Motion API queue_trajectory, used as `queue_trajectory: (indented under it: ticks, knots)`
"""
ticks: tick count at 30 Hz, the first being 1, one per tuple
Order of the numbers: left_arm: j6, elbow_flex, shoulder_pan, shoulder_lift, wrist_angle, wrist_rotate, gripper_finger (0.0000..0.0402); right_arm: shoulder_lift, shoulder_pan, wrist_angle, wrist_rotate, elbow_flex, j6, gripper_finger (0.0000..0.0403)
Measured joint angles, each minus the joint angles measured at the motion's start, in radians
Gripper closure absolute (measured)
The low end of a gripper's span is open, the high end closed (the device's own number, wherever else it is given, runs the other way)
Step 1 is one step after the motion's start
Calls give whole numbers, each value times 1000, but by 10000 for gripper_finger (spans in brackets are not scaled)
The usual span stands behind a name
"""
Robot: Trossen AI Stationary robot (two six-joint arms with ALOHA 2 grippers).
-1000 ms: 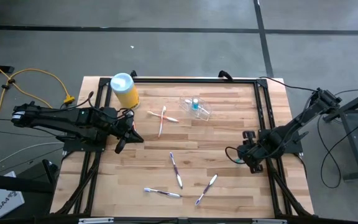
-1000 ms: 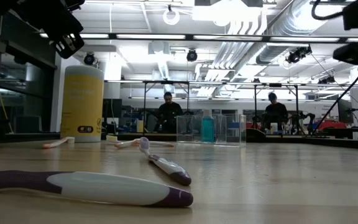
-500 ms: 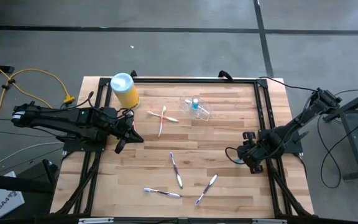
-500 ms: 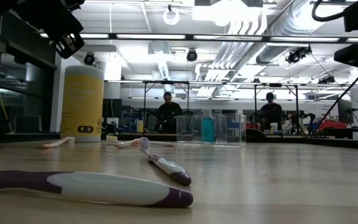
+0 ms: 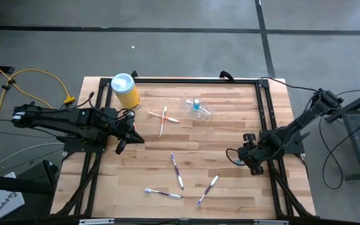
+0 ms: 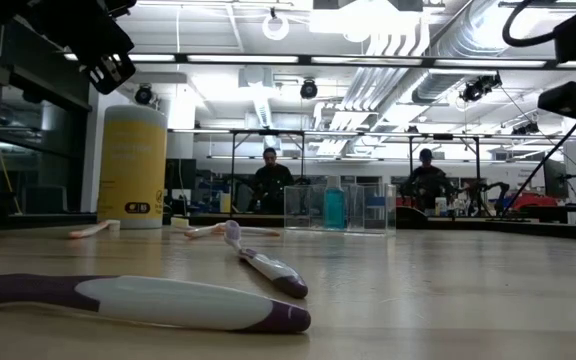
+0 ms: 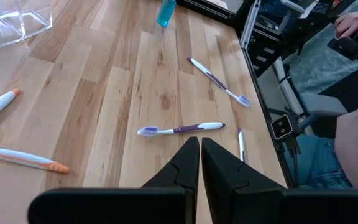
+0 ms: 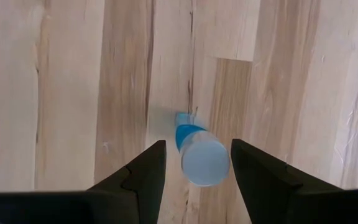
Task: Pick & Place toothbrushing station
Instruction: Put the mouthwash into the transparent organizer
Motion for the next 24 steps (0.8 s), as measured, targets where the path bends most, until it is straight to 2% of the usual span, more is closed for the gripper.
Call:
queue_trajectory:
  ticks: [19, 24]
  knots:
    - [0, 0, 0, 0, 0, 0, 387, 0, -1, 1, 6, 0, 1, 229]
    - [0, 0, 0, 0, 0, 0, 387, 0, -3, 1, 10, 0, 1, 255]
